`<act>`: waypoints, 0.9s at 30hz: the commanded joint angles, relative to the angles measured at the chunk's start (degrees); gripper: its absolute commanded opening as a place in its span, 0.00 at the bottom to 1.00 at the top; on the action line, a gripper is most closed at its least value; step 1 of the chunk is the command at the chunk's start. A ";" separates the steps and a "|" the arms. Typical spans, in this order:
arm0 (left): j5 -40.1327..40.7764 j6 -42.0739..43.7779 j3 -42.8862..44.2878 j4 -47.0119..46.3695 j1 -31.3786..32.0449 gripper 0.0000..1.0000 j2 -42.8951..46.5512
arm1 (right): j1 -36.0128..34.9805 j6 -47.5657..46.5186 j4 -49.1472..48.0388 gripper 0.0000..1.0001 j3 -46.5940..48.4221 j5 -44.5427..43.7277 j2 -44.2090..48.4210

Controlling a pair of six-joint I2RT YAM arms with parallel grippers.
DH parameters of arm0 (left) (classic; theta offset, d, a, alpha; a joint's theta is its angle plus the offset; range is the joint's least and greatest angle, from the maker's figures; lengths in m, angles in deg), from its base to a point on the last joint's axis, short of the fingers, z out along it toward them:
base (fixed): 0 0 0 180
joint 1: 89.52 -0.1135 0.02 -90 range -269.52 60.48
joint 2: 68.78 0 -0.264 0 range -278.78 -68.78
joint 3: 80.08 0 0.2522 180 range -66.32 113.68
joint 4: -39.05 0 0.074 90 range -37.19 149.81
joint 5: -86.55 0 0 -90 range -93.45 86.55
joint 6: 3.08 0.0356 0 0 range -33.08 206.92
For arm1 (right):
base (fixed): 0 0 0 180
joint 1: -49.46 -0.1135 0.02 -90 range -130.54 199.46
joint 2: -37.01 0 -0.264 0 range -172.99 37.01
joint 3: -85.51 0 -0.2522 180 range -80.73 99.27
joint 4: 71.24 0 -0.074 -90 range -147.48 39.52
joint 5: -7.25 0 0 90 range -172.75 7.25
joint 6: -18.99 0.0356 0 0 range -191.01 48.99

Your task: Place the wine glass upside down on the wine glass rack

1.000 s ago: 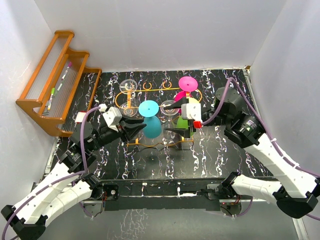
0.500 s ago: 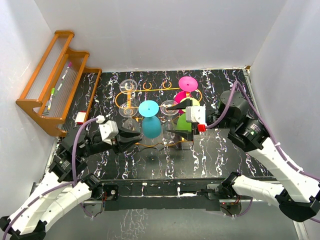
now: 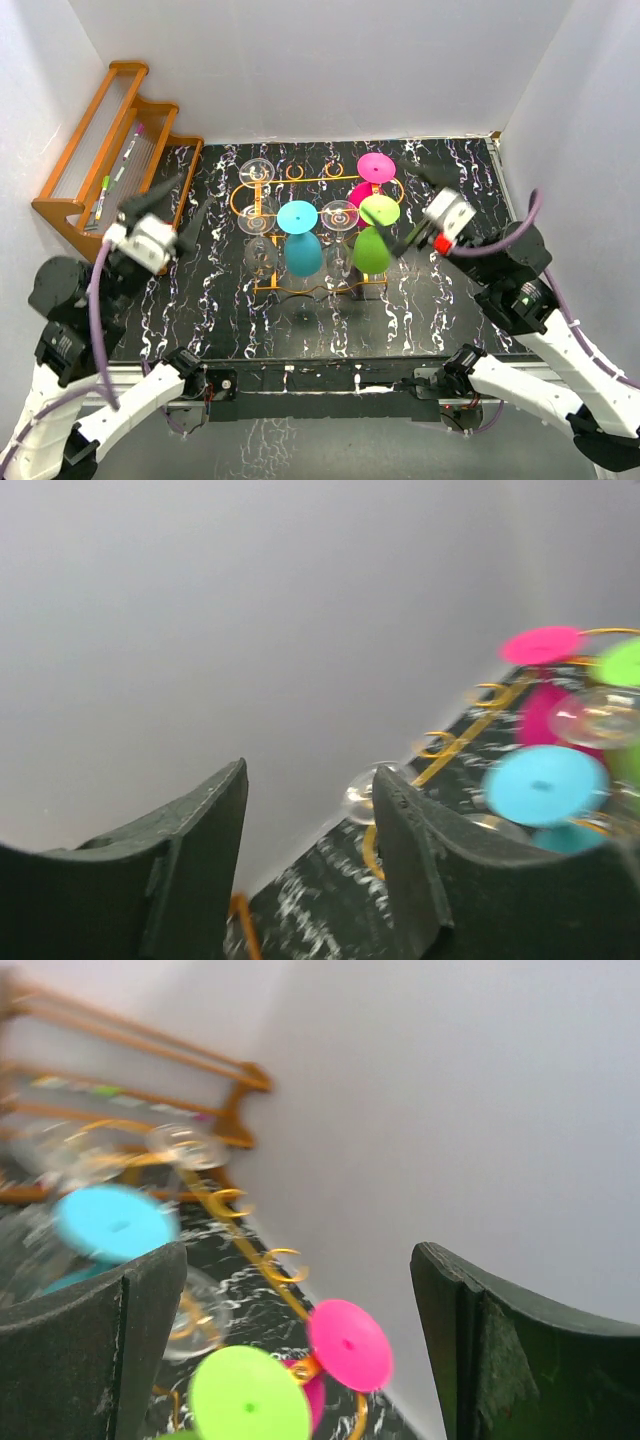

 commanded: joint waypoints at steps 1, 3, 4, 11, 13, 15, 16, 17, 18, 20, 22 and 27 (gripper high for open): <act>23.69 3.73 7.67 4.56 -3.14 0.57 -11.40 | -0.15 16.41 -9.13 0.98 8.81 -36.95 -4.41; 25.46 -0.15 10.93 8.80 -5.12 0.63 -15.00 | -0.08 17.16 -4.02 0.99 12.86 -43.79 -6.25; 25.98 -2.06 12.62 10.55 -6.33 0.67 -16.69 | -0.16 16.34 -1.32 0.98 14.31 -44.28 -6.52; 27.83 -14.18 26.15 24.47 -12.46 0.79 -30.57 | -0.08 20.14 3.99 0.98 17.26 -66.54 -8.66; 26.29 -16.26 28.01 26.76 -14.31 0.80 -33.01 | 0.04 21.05 10.31 0.98 19.41 -71.78 -12.02; 25.31 -17.71 30.34 28.67 -16.19 0.81 -35.46 | 0.99 23.98 14.06 0.98 19.22 -71.93 -13.00; 25.16 -17.73 31.26 29.06 -17.07 0.81 -36.40 | 1.84 26.28 15.32 0.98 18.82 -70.61 -12.79; 24.89 -17.70 32.13 29.46 -17.91 0.82 -37.45 | 3.32 28.18 16.00 0.98 18.05 -68.97 -12.48; 23.98 -17.74 32.76 29.88 -19.05 0.83 -38.44 | 5.08 30.17 17.20 0.98 17.10 -67.29 -12.60; 20.82 -19.44 34.78 32.28 -22.59 0.84 -41.04 | 12.80 33.81 20.57 0.98 15.92 -60.57 -14.36; 14.02 -22.47 35.93 34.40 -29.21 0.84 -43.54 | 23.25 38.84 25.31 0.98 15.12 -48.89 -17.49; -3.21 -29.32 36.44 40.35 -47.61 0.87 -50.58 | 30.15 45.53 24.00 0.98 7.67 -39.72 -17.13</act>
